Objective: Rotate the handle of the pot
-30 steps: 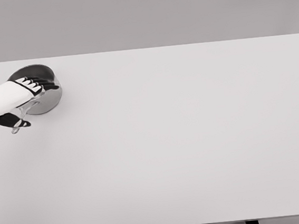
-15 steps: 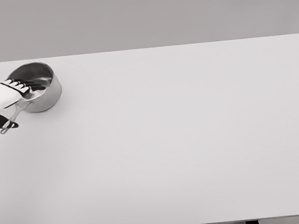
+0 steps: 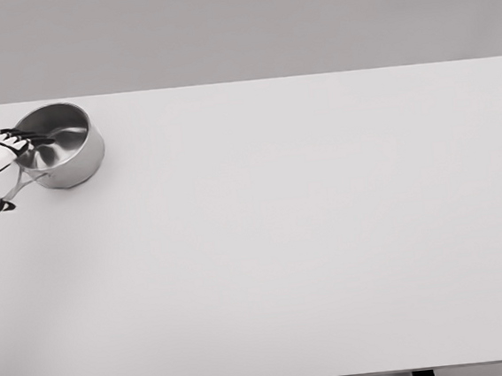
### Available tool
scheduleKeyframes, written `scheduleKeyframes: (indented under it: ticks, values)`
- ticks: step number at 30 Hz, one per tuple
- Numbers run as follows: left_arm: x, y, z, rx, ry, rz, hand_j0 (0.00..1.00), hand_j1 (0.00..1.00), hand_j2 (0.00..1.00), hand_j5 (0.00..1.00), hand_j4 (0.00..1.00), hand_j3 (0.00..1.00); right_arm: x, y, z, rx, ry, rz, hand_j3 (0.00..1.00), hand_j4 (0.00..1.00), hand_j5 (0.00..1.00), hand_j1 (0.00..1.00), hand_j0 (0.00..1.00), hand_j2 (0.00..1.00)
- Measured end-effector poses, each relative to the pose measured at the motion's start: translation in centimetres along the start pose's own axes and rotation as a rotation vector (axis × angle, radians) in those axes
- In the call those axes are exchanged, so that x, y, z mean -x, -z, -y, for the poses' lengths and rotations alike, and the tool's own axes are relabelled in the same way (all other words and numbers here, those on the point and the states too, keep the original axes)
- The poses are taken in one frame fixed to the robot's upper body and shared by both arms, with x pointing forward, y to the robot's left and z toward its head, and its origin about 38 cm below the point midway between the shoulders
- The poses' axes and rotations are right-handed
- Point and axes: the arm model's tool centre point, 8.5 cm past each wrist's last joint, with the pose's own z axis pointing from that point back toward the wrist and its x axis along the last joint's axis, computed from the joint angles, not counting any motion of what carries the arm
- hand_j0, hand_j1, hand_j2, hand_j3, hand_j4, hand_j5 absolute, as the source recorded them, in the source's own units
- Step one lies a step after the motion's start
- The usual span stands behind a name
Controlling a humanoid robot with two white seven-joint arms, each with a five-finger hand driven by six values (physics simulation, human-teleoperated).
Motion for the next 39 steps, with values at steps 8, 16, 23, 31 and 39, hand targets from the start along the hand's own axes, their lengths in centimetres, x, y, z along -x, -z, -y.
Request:
scheduleKeyframes:
  ticks: [8, 16, 23, 31, 39]
  values:
    - [1.4, -0.3, 0.4, -0.01, -0.013, -0.048, 1.0, 1.0, 1.0, 1.0, 1.0, 1.0, -0.1, 0.0, 0.1, 0.001, -0.001, 0.001, 1.0, 1.0, 1.0, 1.0, 1.0, 1.0]
    - [2.3, -0.2, 0.6, -0.032, -0.007, -0.115, 1.0, 1.0, 1.0, 1.0, 1.0, 1.0, 0.0, 0.0, 0.0, 0.0, 0.0, 0.0, 1.0, 1.0, 1.0, 1.0, 1.0, 1.0]
    - [3.1, 0.2, 0.2, -0.069, 0.001, -0.172, 1.0, 1.0, 1.0, 1.0, 1.0, 1.0, 0.0, 0.0, 0.0, 0.0, 0.0, 0.0, 1.0, 1.0, 1.0, 1.0, 1.0, 1.0]
    - [3.5, 1.9, 0.7, -0.086, 0.019, -0.226, 1.0, 1.0, 1.0, 1.0, 1.0, 1.0, 0.0, 0.0, 0.0, 0.0, 0.0, 0.0, 1.0, 1.0, 1.0, 1.0, 1.0, 1.0]
    - [4.0, 1.6, -1.5, -0.131, 0.027, -0.229, 1.0, 1.0, 1.0, 1.0, 1.0, 1.0, 0.0, 0.0, 0.0, 0.0, 0.0, 0.0, 1.0, 1.0, 1.0, 1.0, 1.0, 1.0]
